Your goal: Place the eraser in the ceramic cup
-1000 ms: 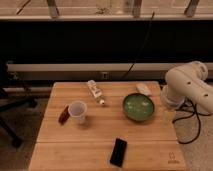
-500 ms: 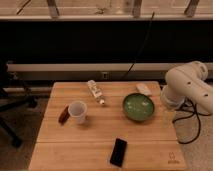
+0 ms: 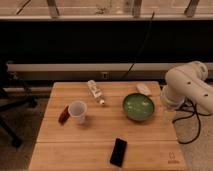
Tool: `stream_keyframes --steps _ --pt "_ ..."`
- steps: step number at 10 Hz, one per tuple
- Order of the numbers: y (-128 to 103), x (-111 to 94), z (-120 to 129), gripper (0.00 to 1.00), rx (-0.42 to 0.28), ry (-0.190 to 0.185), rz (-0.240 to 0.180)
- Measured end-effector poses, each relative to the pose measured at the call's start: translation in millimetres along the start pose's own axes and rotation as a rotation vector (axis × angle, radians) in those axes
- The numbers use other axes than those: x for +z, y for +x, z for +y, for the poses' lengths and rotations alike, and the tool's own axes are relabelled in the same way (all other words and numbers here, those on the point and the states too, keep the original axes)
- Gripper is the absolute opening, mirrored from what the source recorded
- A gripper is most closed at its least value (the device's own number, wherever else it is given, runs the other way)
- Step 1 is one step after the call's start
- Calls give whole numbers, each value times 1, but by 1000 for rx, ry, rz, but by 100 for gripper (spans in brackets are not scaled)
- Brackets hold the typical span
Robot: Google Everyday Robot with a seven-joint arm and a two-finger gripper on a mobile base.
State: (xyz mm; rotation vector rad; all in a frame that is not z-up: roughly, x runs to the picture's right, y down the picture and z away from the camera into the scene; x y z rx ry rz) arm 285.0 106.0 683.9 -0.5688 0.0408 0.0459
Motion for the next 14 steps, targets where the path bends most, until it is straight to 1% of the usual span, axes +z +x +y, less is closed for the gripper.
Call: stream_keyframes --steps 4,7,9,12,14 --pt "-2 2 2 80 -7 -2 0" --pt "-22 6 6 80 -42 -4 -4" --pt "-21 8 9 80 -56 -5 -1" --pt "-47 12 15 80 -96 -12 -4" --pt "-55 14 18 80 -117 -13 -3"
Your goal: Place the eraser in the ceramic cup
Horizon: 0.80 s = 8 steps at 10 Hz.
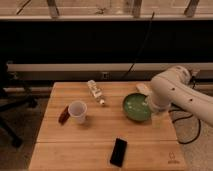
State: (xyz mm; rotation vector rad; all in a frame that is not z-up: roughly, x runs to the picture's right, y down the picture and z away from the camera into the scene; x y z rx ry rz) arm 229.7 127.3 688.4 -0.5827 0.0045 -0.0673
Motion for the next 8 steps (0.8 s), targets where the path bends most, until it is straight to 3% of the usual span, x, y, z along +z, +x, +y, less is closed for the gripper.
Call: stream_keyframes --steps 8 --pt "-45 15 16 80 -107 -23 -9"
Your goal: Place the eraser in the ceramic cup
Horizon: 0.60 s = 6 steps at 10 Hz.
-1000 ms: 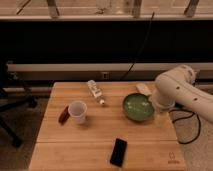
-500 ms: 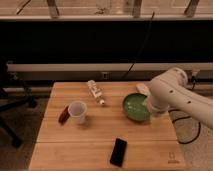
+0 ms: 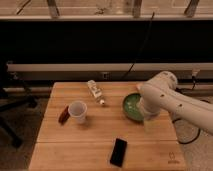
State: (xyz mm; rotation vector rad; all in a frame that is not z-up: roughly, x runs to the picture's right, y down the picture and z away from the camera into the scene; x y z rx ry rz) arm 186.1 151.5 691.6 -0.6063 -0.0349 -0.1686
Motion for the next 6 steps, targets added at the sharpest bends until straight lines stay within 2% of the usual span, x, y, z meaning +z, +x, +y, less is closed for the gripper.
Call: stream_keyframes --steps 6 --pt "-28 17 11 80 -77 -25 -12"
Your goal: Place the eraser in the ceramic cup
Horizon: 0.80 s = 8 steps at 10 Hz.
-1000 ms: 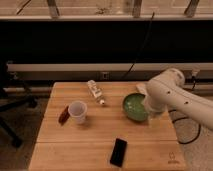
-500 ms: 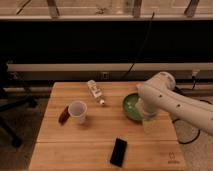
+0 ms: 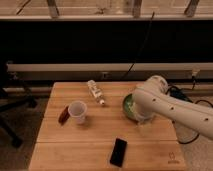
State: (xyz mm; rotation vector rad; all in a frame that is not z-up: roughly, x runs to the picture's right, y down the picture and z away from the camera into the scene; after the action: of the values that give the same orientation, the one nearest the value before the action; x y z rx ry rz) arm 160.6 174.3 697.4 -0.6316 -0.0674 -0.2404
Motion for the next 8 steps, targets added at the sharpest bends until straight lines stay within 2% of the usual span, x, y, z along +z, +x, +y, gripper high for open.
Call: stream_keyframes --steps 3,6,8 --pt "-18 9 5 80 -55 -12 -16" --pt "-25 16 10 80 -90 -25 -29" --pt "-36 23 12 80 -143 -31 -35"
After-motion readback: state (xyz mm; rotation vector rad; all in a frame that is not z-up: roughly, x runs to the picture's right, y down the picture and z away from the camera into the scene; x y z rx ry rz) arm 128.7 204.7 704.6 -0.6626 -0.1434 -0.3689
